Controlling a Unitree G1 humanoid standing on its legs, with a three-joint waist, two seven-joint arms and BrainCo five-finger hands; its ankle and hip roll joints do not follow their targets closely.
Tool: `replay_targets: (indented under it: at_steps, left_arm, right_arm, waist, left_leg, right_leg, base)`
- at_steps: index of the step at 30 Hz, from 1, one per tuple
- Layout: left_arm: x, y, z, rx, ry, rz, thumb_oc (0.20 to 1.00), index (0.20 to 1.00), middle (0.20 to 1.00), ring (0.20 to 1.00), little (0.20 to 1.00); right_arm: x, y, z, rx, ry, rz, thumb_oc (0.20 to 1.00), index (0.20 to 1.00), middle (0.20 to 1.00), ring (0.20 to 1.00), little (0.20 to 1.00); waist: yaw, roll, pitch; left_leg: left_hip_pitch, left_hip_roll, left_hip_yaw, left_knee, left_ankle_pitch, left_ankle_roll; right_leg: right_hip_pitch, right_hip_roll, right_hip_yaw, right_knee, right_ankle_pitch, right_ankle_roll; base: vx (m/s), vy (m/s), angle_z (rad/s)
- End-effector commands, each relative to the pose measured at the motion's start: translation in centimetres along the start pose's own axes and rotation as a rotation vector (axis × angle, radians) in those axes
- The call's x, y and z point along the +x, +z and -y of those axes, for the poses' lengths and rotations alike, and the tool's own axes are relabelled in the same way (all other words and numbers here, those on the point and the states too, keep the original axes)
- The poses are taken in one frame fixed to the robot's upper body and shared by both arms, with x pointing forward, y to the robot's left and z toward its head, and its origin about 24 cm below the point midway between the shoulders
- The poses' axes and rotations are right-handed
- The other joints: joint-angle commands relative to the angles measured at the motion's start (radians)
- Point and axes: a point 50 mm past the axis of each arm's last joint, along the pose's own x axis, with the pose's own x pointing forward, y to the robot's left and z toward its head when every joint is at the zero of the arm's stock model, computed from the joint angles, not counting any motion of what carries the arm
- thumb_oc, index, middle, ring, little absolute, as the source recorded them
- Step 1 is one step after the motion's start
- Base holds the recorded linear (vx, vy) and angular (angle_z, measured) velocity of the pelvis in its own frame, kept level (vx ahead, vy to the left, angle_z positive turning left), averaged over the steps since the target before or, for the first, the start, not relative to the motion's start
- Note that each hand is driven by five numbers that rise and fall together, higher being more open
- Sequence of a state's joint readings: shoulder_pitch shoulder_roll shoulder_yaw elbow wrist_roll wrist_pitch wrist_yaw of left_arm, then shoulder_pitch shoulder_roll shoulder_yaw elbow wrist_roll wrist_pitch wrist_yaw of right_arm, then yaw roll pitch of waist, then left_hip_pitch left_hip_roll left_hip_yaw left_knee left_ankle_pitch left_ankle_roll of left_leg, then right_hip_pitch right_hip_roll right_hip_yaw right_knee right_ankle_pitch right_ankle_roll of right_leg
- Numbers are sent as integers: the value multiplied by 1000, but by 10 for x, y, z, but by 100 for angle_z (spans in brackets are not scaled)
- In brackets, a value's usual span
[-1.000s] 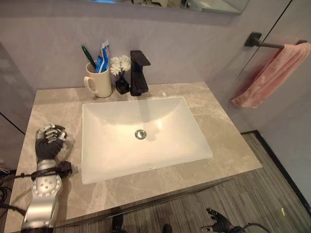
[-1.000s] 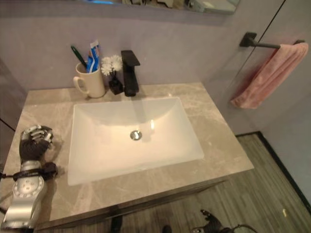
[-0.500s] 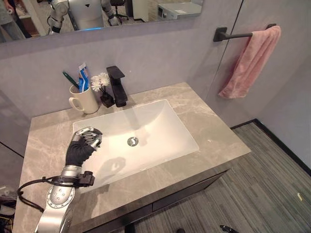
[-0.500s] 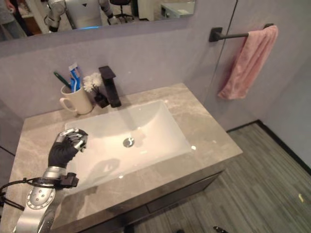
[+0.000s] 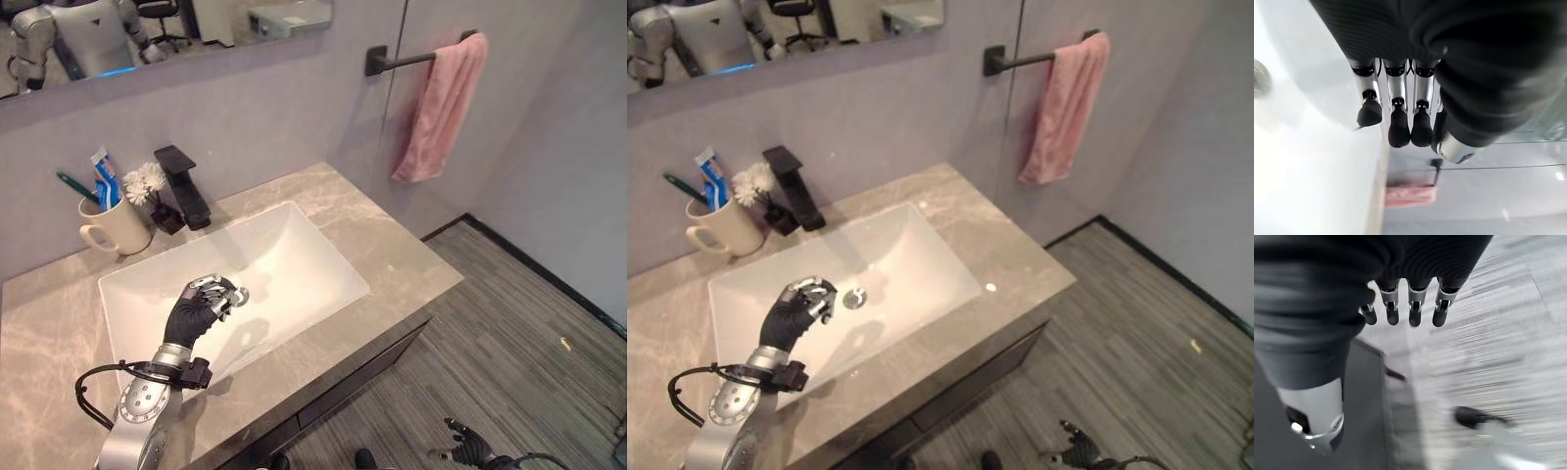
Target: Put brush and paste in cup on sink, flatten towel.
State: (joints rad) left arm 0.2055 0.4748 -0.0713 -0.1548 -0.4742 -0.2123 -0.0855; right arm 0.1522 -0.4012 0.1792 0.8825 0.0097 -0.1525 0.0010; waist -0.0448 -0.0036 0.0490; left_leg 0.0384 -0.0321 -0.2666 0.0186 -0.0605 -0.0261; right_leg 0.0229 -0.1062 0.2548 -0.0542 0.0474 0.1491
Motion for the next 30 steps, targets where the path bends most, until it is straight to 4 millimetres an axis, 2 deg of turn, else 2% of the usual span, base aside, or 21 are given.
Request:
replay_targets:
  at_steps: [1,3,6,8,9,10,12,13,14,16,18,20,22,23,24,25,26,27,28,30]
  left_arm:
    - [7,20,7,-2,-67,119,200,200,200,200,200]
    - [9,21,12,8,-92,127,200,200,200,200,200]
    - [13,18,17,-7,-93,125,200,200,200,200,200]
    - [12,17,19,-6,-101,122,200,200,200,200,200]
    - [12,16,20,-3,-110,114,200,200,200,200,200]
    - [13,13,18,8,-108,99,200,200,200,200,200]
    - [13,4,18,-27,-86,69,200,200,200,200,200]
    - [14,1,19,-39,-81,56,200,200,200,200,200]
    - [12,-11,18,-40,-69,0,200,200,200,200,200]
    - [10,-23,14,-50,-16,-52,200,200,200,200,200]
    - [13,-25,13,-39,2,-62,200,200,200,200,200]
    - [15,-25,13,-37,9,-60,200,200,200,200,200]
    - [17,-28,13,-30,11,-74,200,200,200,200,200]
    - [18,-30,13,-25,15,-84,200,200,200,200,200]
    - [14,-40,14,-24,30,-127,200,200,200,200,200]
    - [14,-40,14,-24,30,-126,200,200,200,200,200]
    - [10,-47,13,-16,37,-160,200,200,200,200,200]
    - [5,-53,11,-19,47,-189,200,200,200,200,200]
    - [-6,-67,5,-1,79,-263,200,200,200,200,200]
    - [-15,-85,3,25,94,-356,200,200,200,200,200]
  right_arm:
    - [5,25,21,16,-76,104,1000,1000,1000,1000,1000]
    - [4,36,29,48,-114,151,1000,1000,1000,1000,1000]
    - [3,44,33,86,-147,192,1000,1000,1000,1000,1000]
    - [5,49,32,90,-155,204,1000,1000,1000,1000,1000]
    - [6,56,31,50,-156,224,1000,1000,1000,1000,1000]
    - [5,57,28,-2,-140,229,1000,1000,1000,1000,1000]
    - [2,52,29,-36,-128,225,1000,1000,1000,1000,1000]
    - [2,53,31,-46,-137,229,1000,1000,1000,1000,1000]
    - [3,67,32,-75,-136,273,1000,1000,1000,1000,1000]
    - [1,72,35,-86,-143,301,1000,1000,1000,1000,1000]
    - [-1,73,40,-72,-160,309,1000,1000,1000,1000,1000]
    - [-2,74,44,-57,-174,313,1000,1000,1000,1000,1000]
    - [-1,78,48,-56,-185,322,1000,1000,1000,1000,1000]
    - [0,81,49,-63,-185,329,1000,1000,1000,1000,1000]
    - [1,84,49,-83,-185,328,1000,1000,1000,1000,1000]
    - [1,84,50,-83,-186,328,1000,1000,1000,1000,1000]
    - [2,85,48,-88,-180,325,1000,1000,1000,1000,1000]
    - [2,85,48,-84,-175,324,1000,1000,1000,1000,1000]
    - [2,86,48,-78,-179,330,1000,1000,1000,1000,1000]
    - [4,87,45,-80,-167,331,1000,1000,1000,1000,1000]
  waist:
    - [-5,-10,-18]
    - [-12,5,-7]
    - [-20,5,12]
    - [-8,8,32]
    - [34,29,59]
    - [44,40,64]
    - [40,41,48]
    - [44,40,41]
    - [64,17,11]
    - [56,3,-5]
    - [48,-2,-6]
    - [49,-9,5]
    - [64,-20,28]
    - [78,-24,40]
    - [109,-29,45]
    - [107,-31,44]
    - [125,-29,42]
    - [121,-33,35]
    - [125,-31,26]
    - [125,-28,24]
  left_leg:
    - [-42,-95,7,112,-63,54]
    - [-49,-120,75,136,-87,77]
    - [-72,-142,147,157,-106,97]
    - [-79,-127,209,150,-110,99]
    - [-63,-72,280,130,-108,81]
    - [-50,-41,321,108,-97,78]
    - [-31,-11,376,60,-69,83]
    - [-36,-8,387,52,-59,81]
    - [-37,13,455,35,-39,60]
    - [-18,56,456,26,-26,40]
    - [-21,83,445,45,-14,21]
    - [-51,110,427,136,2,4]
    - [-104,117,387,261,41,-16]
    - [-129,104,348,316,55,-24]
    - [-160,21,242,331,40,-22]
    - [-162,18,241,328,45,-21]
    - [-172,-22,201,274,17,-12]
    - [-175,-22,209,220,17,-6]
    - [-172,-12,215,160,35,-3]
    - [-159,-30,185,145,39,7]
  right_leg:
    - [-85,63,-37,42,18,-9]
    - [-140,51,42,56,57,28]
    - [-198,37,98,37,113,73]
    - [-239,11,40,26,129,85]
    - [-273,-80,-306,43,83,46]
    - [-252,-128,-471,77,51,26]
    - [-198,-128,-507,185,11,13]
    - [-180,-127,-538,194,-2,9]
    - [-102,-93,-619,121,-23,10]
    - [-77,-29,-554,93,-38,-21]
    - [-57,-1,-552,75,-52,-38]
    - [-40,18,-551,66,-60,-58]
    - [-18,33,-548,56,-65,-78]
    - [-10,37,-543,53,-66,-87]
    - [-1,39,-525,38,-65,-86]
    - [-3,36,-526,38,-63,-85]
    - [4,41,-513,31,-62,-79]
    - [5,38,-513,28,-59,-72]
    - [4,47,-507,43,-67,-67]
    - [8,46,-510,54,-76,-69]
  base:
    - [-141,211,-54]
    - [-221,236,-119]
    - [-227,129,-121]
    - [-245,-4,-136]
    - [-256,-76,-241]
    - [-217,-129,-254]
    - [-106,-166,-220]
    - [-88,-392,-116]
    - [-7,-490,-96]
    - [136,-564,-101]
    - [125,-345,4]
    - [63,-260,23]
    - [32,-222,25]
    - [73,-155,6]
    - [56,-72,-6]
    - [92,-26,-16]
    - [68,0,-47]
    - [150,5,-62]
    - [129,16,-44]
    - [87,49,-7]
